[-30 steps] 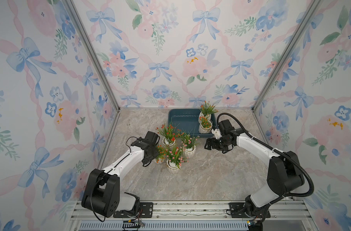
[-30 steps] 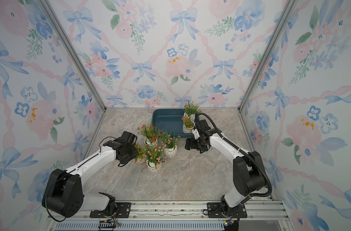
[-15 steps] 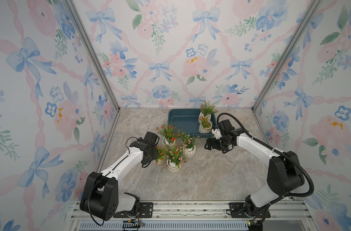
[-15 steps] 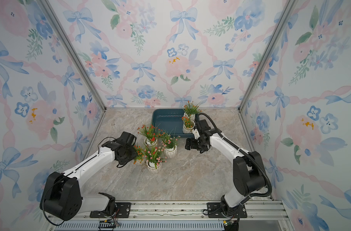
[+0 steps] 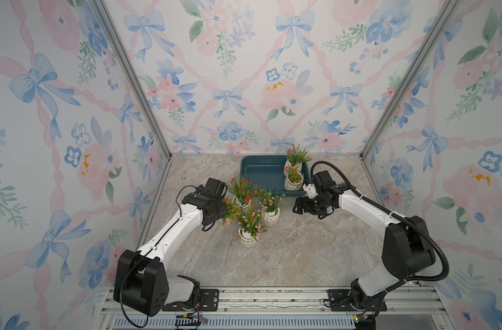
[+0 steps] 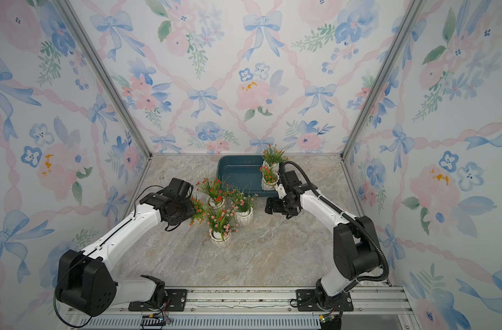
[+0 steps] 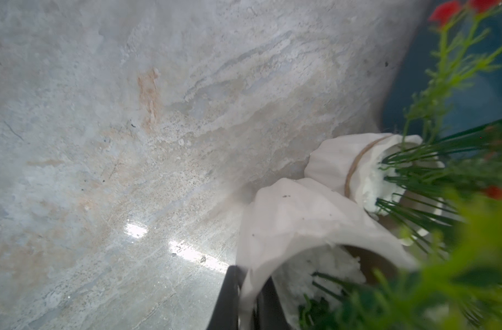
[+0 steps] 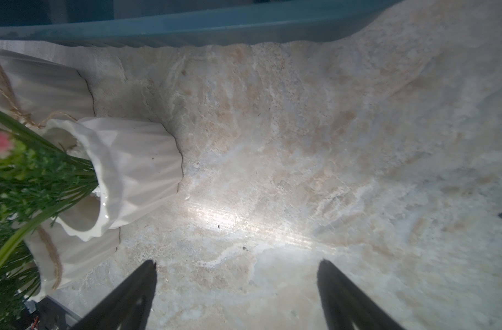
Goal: Put the potted gypsophila into the storage box
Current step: Pick up the baby's breath potted plant from the center of the board, then place the baby's breath potted plant at the storage box.
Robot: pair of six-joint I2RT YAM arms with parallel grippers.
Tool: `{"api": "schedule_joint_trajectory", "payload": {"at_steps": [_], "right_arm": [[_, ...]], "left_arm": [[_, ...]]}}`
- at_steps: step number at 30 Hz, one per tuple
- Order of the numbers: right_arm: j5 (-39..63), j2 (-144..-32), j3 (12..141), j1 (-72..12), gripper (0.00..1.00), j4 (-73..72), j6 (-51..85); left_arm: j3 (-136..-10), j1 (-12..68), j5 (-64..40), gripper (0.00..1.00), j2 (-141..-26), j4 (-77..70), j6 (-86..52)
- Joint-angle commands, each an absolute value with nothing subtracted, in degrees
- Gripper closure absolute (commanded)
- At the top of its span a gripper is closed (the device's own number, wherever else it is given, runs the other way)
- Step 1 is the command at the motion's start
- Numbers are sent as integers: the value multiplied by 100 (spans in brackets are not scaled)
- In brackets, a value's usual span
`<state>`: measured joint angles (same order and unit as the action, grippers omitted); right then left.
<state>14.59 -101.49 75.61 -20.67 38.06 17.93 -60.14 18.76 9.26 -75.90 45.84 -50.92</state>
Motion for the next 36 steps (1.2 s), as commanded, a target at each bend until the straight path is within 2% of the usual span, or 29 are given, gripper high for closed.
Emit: {"api": "schedule_joint_trajectory", "payload": {"at_steps": [1, 10, 16, 36], "right_arm": [[1445, -10212, 7506, -2014, 11, 3839, 1713], [1459, -10222, 7522, -2004, 11, 3845, 1714], [1481, -10233, 7543, -1998, 11, 3850, 1721], [1393, -10029, 7631, -1833, 11, 4024, 1687]], "left_arm": [[-6518, 1846, 1103, 100, -7523, 4761, -4838], [-7598, 1786, 1051, 100, -7735, 5079, -4536], [-8520, 1801, 772, 100, -8261, 5167, -4271], [-12199, 2064, 325, 100, -11096, 5309, -3490]]}}
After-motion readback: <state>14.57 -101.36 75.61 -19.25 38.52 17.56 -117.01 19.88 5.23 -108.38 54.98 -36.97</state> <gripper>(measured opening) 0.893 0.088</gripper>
